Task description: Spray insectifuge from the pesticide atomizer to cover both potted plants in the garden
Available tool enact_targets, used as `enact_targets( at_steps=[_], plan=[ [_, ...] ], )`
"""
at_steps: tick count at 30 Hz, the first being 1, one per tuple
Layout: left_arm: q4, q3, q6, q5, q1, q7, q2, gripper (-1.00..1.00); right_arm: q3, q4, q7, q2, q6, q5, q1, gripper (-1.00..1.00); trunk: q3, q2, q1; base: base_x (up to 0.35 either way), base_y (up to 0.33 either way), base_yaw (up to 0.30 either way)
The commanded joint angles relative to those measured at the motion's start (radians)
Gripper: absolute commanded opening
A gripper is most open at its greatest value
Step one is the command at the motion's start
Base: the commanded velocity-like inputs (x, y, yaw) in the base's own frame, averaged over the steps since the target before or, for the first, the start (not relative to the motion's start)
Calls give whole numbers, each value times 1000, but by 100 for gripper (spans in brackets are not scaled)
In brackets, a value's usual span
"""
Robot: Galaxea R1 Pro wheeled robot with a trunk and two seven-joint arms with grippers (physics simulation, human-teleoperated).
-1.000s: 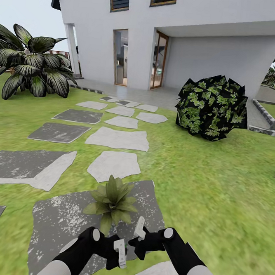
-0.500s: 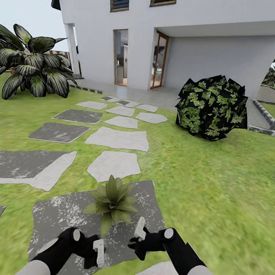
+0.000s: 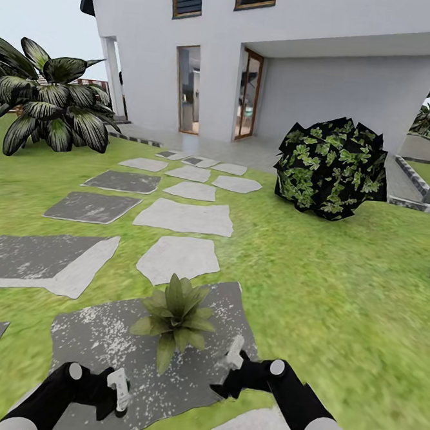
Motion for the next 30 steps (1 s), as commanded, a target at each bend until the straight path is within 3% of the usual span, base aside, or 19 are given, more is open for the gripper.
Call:
enact_targets(
  at_steps=[1, 3, 6, 7, 10, 11, 14, 15, 16, 21, 22, 26, 27, 30],
  plan=[
    [-1, 54, 0, -8, 0, -4, -3, -100, -57, 38, -90, -4, -17, 9, 1, 100, -1, 0, 0, 0, 0, 0],
    [-1, 111, 6, -9, 0, -3, -8, -100, -144, 122, -219, -12, -89, 9, 3, 100, -1, 0, 0, 0, 0, 0],
    [-1, 137, 19, -8, 0, -1, -14, -100, -240, 249, -333, -40, -240, 8, 6, 100, -1, 0, 0, 0, 0, 0],
    [-1, 142, 47, -8, 0, 1, -18, -100, -302, 331, -408, -64, -330, 8, 12, 100, -1, 0, 0, 0, 0, 0],
    [-1, 143, 124, -9, 0, 2, -22, -100, -363, 413, -513, -98, -432, 8, 27, 100, -1, 0, 0, 0, 0, 0],
    [-2, 144, 171, -9, 0, 3, -23, -100, -380, 435, -587, -113, -465, 8, 41, 100, -1, 0, 0, 0, 0, 0],
    [-2, 146, 228, -8, -2, 4, -24, -100, -390, 448, -745, -122, -490, 7, 79, 100, -1, 0, 0, 0, 0, 0],
    [-4, 146, 265, -7, -5, 3, -25, -100, -392, 450, -832, -123, -514, 5, 100, 100, -1, 0, 0, 0, 0, 0],
    [-6, 146, 291, -7, -7, 2, -25, -100, -392, 452, -862, -123, -525, 5, 109, 100, -1, 0, 0, 0, 0, 0],
    [-7, 137, 440, -8, -19, -1, -38, -100, -393, 456, -913, -120, -547, 2, 136, 100, -1, 0, 0, 0, 0, 0],
    [-9, 133, 510, -10, -26, -1, -45, -100, -401, 456, -916, -119, -548, -4, 142, 100, -1, 0, 0, 0, 0, 0],
    [-10, 130, 631, -16, -52, -1, -49, -100, -426, 457, -917, -117, -549, -63, 144, 100, -1, 0, 0, 0, 0, 0],
    [-5, -54, 898, -69, -154, -197, -38, -100, -433, 459, -916, -113, -549, -127, 187, 100, -1, 0, 0, 0, 0, 0],
    [-10, -105, 955, -119, -203, -296, -33, -100, -433, 459, -916, -113, -549, -127, 188, 100, -1, 0, 0, 0, 0, 0]
  ],
)
